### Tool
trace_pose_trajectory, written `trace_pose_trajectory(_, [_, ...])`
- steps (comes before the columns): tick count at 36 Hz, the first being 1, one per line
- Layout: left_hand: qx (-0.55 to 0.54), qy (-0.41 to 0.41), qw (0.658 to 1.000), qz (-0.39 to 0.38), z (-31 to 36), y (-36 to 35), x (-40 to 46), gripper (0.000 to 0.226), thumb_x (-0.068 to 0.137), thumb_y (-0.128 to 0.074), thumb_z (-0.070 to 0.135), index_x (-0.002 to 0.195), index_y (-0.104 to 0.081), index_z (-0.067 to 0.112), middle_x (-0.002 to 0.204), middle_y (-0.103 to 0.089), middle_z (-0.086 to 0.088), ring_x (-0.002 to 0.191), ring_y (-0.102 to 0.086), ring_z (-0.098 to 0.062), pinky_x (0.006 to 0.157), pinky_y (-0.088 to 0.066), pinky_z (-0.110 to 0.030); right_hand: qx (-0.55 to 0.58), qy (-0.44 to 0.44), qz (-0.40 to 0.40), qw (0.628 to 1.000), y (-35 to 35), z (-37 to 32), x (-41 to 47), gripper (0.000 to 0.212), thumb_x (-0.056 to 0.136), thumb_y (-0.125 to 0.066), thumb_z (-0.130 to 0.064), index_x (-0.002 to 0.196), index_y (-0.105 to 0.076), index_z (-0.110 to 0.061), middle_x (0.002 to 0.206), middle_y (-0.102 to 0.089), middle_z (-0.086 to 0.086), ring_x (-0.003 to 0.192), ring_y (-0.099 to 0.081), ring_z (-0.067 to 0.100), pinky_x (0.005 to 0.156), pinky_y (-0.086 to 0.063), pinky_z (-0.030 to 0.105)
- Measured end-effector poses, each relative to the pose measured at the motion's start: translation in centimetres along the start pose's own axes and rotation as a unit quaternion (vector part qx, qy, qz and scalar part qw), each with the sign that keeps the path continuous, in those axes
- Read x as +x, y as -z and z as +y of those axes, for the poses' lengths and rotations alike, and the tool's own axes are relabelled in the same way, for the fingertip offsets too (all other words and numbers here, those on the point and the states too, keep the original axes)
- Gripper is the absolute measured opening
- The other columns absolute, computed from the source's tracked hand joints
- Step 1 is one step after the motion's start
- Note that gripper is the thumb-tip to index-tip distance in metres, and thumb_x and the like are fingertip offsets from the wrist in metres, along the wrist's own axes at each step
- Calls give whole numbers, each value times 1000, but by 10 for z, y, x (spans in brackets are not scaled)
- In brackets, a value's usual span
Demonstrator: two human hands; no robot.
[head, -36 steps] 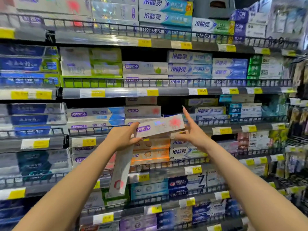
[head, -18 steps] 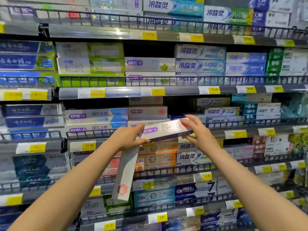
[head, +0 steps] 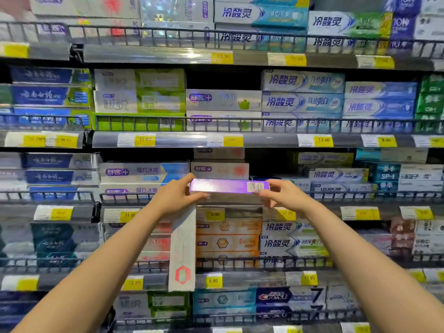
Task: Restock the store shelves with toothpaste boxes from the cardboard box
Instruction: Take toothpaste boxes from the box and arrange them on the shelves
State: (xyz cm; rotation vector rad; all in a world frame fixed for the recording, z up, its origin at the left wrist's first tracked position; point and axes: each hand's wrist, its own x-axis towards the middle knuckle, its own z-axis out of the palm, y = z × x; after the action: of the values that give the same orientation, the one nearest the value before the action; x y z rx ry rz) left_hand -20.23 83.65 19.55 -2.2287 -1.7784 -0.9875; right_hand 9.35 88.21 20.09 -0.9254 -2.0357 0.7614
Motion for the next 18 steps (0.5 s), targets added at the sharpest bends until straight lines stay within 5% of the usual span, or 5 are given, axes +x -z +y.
trace_pose_trajectory(6, [-64, 2, 998, 25, 6, 4, 7, 40, 68, -59, 68, 92, -51, 37, 91, -68, 7, 75, -62, -6, 71, -52, -30, -8, 41, 25, 999, 0, 2, 4, 25, 75, -76, -23, 96, -62, -28, 93, -68, -4, 77, -63, 11, 61, -51, 22])
trace_pose_trajectory(11, [-85, 27, 995, 45, 5, 3, 10, 70, 67, -56, 77, 117, -52, 28, 96, -68, 6, 84, -64, -12, 78, -53, -37, 4, 77, 83, 994, 2, 6, 5, 28, 82, -69, -12, 100, -57, -29, 97, -64, -7, 84, -62, 9, 66, -52, 18])
trace_pose_trajectory(14, [-102, 41, 994, 27, 10, -2, 6, 62, 79, -43, 65, 118, -56, 19, 104, -66, 0, 91, -61, -15, 82, -50, -35, 2, 87, 105, 991, 1, 11, 2, 38, 81, -69, -9, 109, -54, -30, 101, -63, -9, 91, -61, 2, 69, -50, 12])
trace_pose_trajectory(18, [-112, 52, 992, 2, 12, -13, -2, 44, 86, -38, 59, 101, -52, 20, 94, -61, 2, 82, -57, -5, 67, -44, -22, -25, 90, 103, 990, -4, 20, -3, 41, 82, -68, -11, 115, -53, -30, 104, -63, -12, 95, -61, 1, 73, -50, 13])
